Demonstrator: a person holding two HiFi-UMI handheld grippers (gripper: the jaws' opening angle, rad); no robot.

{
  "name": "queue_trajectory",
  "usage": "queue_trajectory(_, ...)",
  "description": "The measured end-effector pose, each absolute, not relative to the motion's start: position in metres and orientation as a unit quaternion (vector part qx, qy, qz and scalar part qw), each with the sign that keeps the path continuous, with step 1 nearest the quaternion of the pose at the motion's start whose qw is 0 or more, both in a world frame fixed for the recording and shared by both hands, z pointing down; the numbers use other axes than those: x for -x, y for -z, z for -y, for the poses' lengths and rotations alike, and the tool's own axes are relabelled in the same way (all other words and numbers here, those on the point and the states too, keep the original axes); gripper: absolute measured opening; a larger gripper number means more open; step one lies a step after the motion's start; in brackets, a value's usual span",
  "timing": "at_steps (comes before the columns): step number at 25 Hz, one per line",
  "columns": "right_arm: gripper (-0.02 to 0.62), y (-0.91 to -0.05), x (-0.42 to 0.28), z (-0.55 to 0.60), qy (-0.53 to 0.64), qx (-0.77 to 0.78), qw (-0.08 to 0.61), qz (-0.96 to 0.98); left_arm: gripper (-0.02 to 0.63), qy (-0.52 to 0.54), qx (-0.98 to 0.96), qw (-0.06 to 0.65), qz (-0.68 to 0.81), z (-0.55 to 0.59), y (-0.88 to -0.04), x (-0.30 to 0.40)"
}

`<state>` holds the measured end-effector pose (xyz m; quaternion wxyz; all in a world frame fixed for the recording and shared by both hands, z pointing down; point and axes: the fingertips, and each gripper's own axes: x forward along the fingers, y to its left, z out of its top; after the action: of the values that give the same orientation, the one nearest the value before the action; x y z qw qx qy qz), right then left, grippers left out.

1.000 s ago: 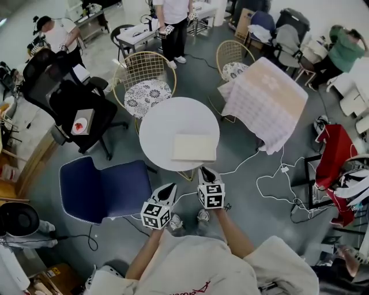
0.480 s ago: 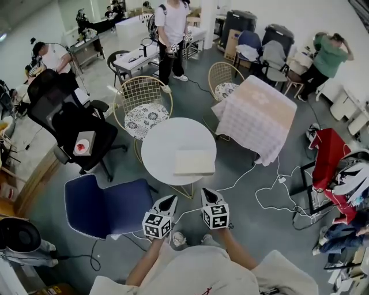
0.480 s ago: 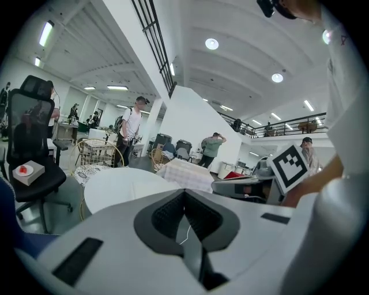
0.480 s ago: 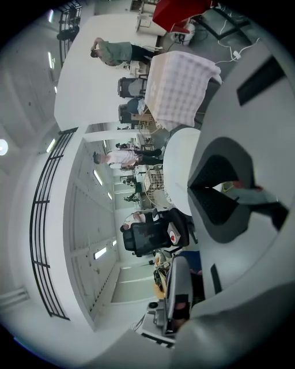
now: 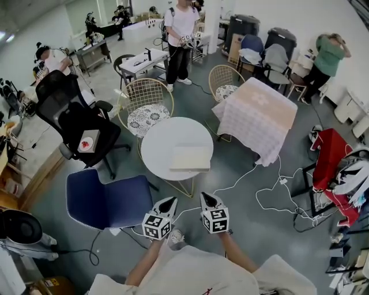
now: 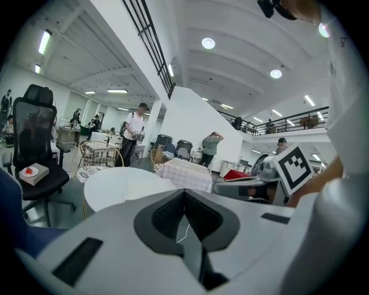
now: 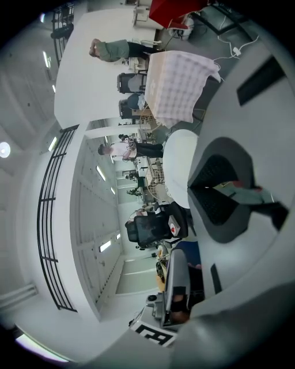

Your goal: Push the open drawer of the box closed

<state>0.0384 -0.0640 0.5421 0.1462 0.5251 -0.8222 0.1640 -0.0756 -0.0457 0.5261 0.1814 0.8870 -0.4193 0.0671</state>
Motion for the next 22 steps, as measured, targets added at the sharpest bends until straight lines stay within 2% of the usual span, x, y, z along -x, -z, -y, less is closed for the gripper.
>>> queue_trajectory(22,0.015,-0.553,-0.082,-0.08,-0.159,-0.507,0.151,0.834,0.012,-0.071,-0.869,0.182,0.455,-0.091,-0.538,0.041)
